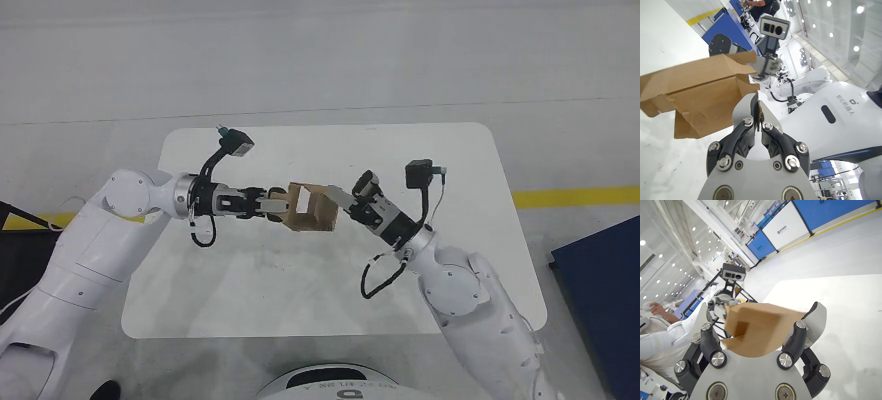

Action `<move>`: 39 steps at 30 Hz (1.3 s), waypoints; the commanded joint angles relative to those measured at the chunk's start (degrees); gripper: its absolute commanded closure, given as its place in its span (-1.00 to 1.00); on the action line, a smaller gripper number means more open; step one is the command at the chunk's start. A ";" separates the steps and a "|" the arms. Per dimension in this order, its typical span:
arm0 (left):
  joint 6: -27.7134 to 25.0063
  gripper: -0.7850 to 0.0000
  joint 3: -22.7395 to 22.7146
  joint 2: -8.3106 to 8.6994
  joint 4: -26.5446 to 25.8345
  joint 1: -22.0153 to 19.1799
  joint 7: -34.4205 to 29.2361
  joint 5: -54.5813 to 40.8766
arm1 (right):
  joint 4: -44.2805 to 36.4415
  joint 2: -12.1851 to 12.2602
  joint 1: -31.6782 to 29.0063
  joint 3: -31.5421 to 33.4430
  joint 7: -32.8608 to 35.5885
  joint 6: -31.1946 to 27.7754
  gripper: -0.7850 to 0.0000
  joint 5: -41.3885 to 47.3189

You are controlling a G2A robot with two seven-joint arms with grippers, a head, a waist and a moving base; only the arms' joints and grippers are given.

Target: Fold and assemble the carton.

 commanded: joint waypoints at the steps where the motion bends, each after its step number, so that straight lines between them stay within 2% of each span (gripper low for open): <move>1: 2.23 1.00 -0.63 0.04 -0.18 0.25 -2.19 -4.74 | 0.30 0.32 -2.68 3.05 -0.42 -0.92 -1.00 1.11; 7: 9.41 1.00 -4.26 -0.94 1.97 1.08 -9.37 -15.32 | 0.14 0.80 -7.52 5.99 -0.89 -5.42 -1.00 4.08; 12: 14.67 1.00 -5.49 -3.50 5.00 1.52 -14.64 -19.77 | -1.06 0.91 -8.40 5.54 -0.78 -7.06 -1.00 3.92; 17: 14.67 1.00 -4.85 -6.21 6.94 1.36 -14.64 -19.16 | -2.18 1.03 -8.15 4.92 0.69 -6.69 -1.00 2.88; 24: 14.67 1.00 -4.80 -8.88 8.77 1.04 -14.64 -16.29 | -2.70 1.12 -6.34 3.59 3.35 -4.97 -1.00 2.24; 30: 14.67 1.00 -5.73 -10.12 9.12 1.10 -14.64 -14.67 | -1.88 1.13 -4.18 2.57 4.79 -3.68 -1.00 2.30; 39: 14.68 1.00 -6.33 -10.95 9.56 1.34 -14.64 -12.79 | -2.11 1.40 -1.96 1.09 8.97 -2.06 -1.00 -1.55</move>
